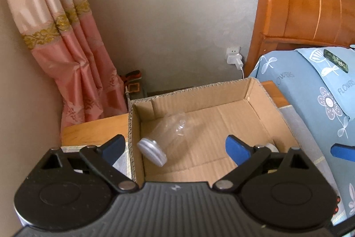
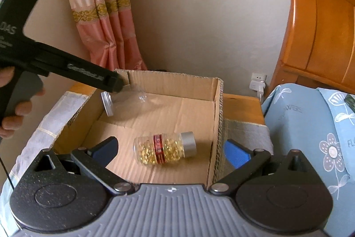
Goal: Organize rigid objects
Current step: 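Carry both held items over the cardboard box and open both tools, then move both tools back toward the pink charm and dice toy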
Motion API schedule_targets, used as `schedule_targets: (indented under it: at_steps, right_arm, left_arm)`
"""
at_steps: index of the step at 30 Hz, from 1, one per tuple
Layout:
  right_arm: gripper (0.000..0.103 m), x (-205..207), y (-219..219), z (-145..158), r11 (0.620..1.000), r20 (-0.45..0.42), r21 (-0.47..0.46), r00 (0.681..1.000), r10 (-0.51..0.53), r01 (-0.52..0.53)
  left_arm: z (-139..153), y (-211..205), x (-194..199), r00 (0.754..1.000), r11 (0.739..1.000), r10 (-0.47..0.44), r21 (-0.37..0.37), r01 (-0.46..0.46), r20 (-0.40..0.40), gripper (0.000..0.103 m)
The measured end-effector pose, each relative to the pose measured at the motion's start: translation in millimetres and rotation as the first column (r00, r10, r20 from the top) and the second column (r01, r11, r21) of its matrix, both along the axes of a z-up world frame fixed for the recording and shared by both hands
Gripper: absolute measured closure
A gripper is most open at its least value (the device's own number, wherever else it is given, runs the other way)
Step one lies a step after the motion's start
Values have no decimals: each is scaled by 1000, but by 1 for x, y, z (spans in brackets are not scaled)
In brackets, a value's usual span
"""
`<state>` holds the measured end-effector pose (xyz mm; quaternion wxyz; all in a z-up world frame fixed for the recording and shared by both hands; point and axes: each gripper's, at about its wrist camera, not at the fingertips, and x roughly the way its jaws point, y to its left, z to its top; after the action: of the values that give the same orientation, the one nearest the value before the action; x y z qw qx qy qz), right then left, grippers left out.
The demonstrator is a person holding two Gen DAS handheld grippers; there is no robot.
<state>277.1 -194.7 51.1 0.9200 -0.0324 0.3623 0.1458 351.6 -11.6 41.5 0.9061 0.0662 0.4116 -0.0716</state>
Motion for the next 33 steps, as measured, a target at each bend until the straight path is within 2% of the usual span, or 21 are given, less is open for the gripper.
schedule_targets:
  at_steps: [8, 15, 24, 28, 33]
  right_arm:
    - [0, -49, -7, 2, 1000, 13, 8, 1000, -5, 5]
    - [0, -98, -17, -11, 999, 32, 35, 999, -24, 23]
    - [0, -146, -34, -41, 995, -17, 70, 997, -72, 73]
    - [0, -156, -33, -52, 997, -34, 67, 998, -47, 49]
    - [0, -169, -28, -57, 997, -14, 80, 1000, 3, -1]
  left_arm:
    - [11, 14, -59, 998, 1000, -4, -15, 5, 70, 5]
    - [0, 32, -116, 995, 1000, 19, -13, -18, 98, 3]
    - [-40, 48, -187, 996, 999, 41, -13, -40, 82, 3]
    - [-66, 49, -210, 997, 999, 52, -12, -52, 53, 3]
    - [-91, 55, -225, 996, 992, 93, -81, -93, 4, 3]
